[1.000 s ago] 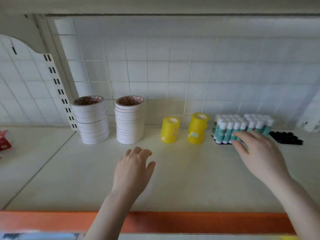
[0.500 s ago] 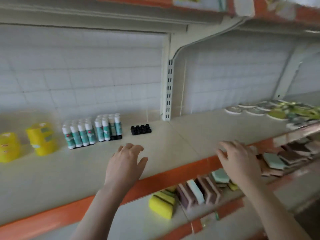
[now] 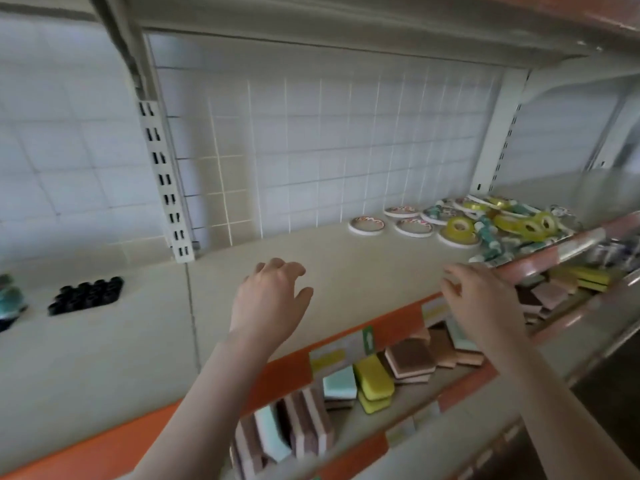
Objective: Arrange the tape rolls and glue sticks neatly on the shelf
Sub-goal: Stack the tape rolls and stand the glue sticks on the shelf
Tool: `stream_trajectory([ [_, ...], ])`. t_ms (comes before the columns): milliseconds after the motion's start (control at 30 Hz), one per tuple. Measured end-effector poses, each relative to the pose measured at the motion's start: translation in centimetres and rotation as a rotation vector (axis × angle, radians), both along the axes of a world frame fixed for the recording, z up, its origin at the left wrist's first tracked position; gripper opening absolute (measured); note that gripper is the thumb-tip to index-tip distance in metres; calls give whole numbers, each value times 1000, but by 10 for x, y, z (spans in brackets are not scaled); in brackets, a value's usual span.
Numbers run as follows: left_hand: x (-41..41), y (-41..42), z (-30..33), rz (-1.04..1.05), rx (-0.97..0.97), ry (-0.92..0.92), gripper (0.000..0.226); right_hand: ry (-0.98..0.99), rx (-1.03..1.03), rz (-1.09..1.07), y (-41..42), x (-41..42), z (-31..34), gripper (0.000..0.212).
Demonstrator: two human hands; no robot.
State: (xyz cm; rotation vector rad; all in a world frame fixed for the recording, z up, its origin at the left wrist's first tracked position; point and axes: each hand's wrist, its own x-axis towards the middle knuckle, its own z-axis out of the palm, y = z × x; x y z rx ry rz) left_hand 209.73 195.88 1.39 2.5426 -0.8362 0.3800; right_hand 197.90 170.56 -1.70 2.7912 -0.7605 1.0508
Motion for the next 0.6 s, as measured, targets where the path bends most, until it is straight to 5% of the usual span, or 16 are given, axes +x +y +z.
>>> stream_trajectory([
  [600, 75, -189, 17, 141, 104, 47, 41, 97, 138, 230, -218, 122, 46, 30],
])
